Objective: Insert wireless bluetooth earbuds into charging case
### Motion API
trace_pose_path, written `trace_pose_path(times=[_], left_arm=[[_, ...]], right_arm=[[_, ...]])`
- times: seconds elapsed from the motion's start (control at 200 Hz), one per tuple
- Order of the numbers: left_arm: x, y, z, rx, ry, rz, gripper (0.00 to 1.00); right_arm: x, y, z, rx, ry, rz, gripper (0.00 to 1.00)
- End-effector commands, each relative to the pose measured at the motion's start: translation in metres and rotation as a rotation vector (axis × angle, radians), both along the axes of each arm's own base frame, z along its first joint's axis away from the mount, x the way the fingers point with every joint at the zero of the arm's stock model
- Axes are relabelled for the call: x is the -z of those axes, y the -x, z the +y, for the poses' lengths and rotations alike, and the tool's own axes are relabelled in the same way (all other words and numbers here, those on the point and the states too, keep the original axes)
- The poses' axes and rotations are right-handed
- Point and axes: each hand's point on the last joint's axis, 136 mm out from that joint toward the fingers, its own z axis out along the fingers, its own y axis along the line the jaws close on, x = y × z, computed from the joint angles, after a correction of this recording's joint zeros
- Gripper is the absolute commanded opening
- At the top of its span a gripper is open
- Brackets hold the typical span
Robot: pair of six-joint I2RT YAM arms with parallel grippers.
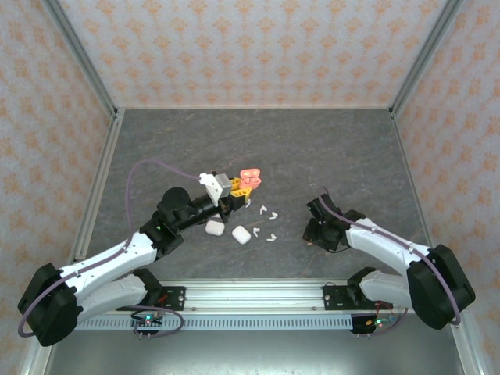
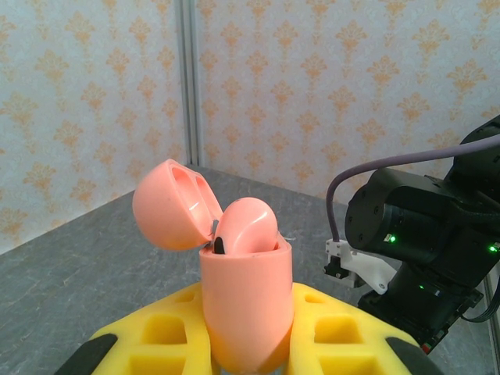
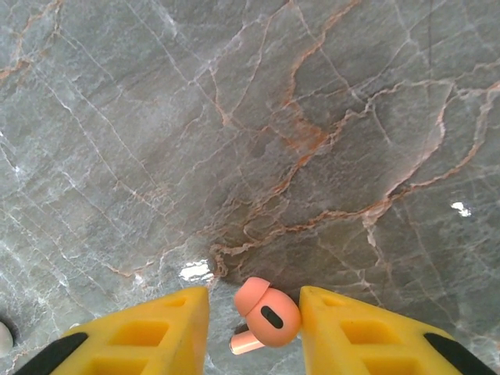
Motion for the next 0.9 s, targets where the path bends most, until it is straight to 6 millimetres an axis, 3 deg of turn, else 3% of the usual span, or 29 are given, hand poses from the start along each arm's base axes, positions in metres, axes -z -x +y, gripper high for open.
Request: trace_pose_path(times=[0.0, 0.265, 0.621, 0.806, 0.896], left_arm=[[-0.005, 0.003, 0.001, -0.007, -0.001, -0.028, 0.0], [-0.004, 0.003, 0.001, -0.009, -0.005, -0.024, 0.0], [-0.002, 0.003, 0.002, -0.013, -0.003, -0.014, 0.0], [-0.006, 0.004, 0.003, -0.014, 0.033, -0.012, 0.0], [-0.007, 0.002, 0.005, -0.023, 0.053, -0.003, 0.0]], right_arm=[[0.002, -0.003, -0.001, 0.016, 0.014, -0.011, 0.34], [0.007, -0.007, -0.001, 0.011, 0.035, -0.004, 0.31], [0.008, -0.013, 0.007, -0.045, 0.041, -0.016, 0.19], [-0.015, -0.027, 0.017, -0.139, 0.039, -0.138, 0.17], [-0.042, -0.038, 0.023, -0.193, 0.015, -0.254, 0.17]])
